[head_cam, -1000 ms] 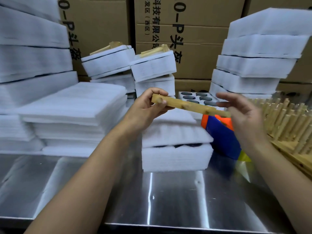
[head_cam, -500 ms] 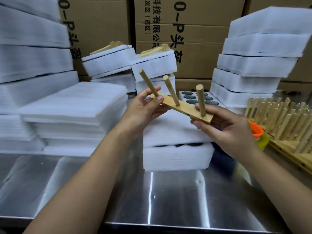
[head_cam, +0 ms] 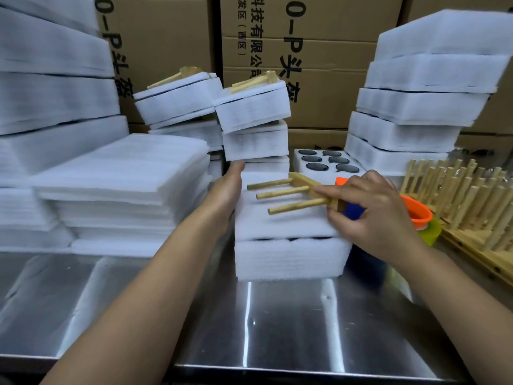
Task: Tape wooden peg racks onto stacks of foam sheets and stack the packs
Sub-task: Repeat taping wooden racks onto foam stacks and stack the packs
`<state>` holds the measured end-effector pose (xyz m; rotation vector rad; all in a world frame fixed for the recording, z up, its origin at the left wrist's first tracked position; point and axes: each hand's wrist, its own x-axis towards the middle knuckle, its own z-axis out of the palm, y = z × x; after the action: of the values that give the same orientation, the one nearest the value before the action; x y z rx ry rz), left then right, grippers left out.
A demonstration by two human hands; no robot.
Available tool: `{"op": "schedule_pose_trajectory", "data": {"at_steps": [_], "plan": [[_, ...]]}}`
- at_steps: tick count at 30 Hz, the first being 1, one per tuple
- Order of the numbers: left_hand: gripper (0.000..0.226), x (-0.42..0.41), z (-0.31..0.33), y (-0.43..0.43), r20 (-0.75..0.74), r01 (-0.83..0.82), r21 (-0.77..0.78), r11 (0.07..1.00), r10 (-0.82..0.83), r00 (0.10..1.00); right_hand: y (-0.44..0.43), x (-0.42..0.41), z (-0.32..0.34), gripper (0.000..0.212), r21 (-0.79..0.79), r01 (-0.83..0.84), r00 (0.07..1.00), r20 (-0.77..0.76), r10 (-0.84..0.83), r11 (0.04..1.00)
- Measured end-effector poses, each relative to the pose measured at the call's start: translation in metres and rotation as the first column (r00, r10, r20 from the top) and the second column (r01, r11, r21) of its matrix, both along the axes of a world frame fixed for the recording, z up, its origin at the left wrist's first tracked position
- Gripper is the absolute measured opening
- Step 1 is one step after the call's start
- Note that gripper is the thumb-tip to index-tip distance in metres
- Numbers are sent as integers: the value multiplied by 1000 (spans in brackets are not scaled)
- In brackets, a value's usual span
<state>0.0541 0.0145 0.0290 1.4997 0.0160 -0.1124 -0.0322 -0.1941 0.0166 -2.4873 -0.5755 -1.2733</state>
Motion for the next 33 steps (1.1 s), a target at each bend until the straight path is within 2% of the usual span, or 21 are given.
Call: {"op": "schedule_pose_trajectory", "data": {"at_steps": [1,4,6,7,9,11,13,14,18,22,26,29,33], "plan": [[61,-1,0,0,-6,7,4,1000,-7,1000,-1,-2,1,29,-20,-28,999,-38,27,999],[53,-3,0,-1,10,39,16,999,-40,999,-1,-5,1,41,-13,-85,983,-162,82,996],[49,-2,-2,-1,11,72,47,996,-73,997,1,-5,0,40,64,-113,973,-197,123,992],[48,-2,-3,-1,10,93,68,993,-94,996,1,-4,-1,37,160,-131,963,-215,164,978],[47,-2,-5,-1,19,112,100,989,-115,993,1,2,-1,28,427,-110,939,-253,235,897],[41,-3,-4,-2,33,108,121,987,-112,993,1,9,-2,26,648,-4,907,-318,276,761],[34,-3,-5,-1,37,116,134,984,-122,992,0,13,-3,35,762,120,866,-393,309,636],[30,-3,-5,-1,34,121,134,984,-126,991,1,14,-2,37,781,152,855,-411,316,606],[29,-7,-1,-1,57,40,235,971,-55,997,0,12,2,41,814,143,869,-375,322,563],[34,-13,2,-7,93,-8,349,937,-26,995,0,12,1,45,794,164,872,-394,289,586],[62,-14,-1,-9,104,-17,468,884,-36,994,0,12,-1,39,717,154,879,-414,238,680],[66,-12,-2,-10,132,9,513,858,-89,987,1,10,-2,36,645,149,877,-436,201,750],[67,-11,-2,-8,129,10,519,855,-89,988,5,6,0,35,609,142,879,-439,183,781]]}}
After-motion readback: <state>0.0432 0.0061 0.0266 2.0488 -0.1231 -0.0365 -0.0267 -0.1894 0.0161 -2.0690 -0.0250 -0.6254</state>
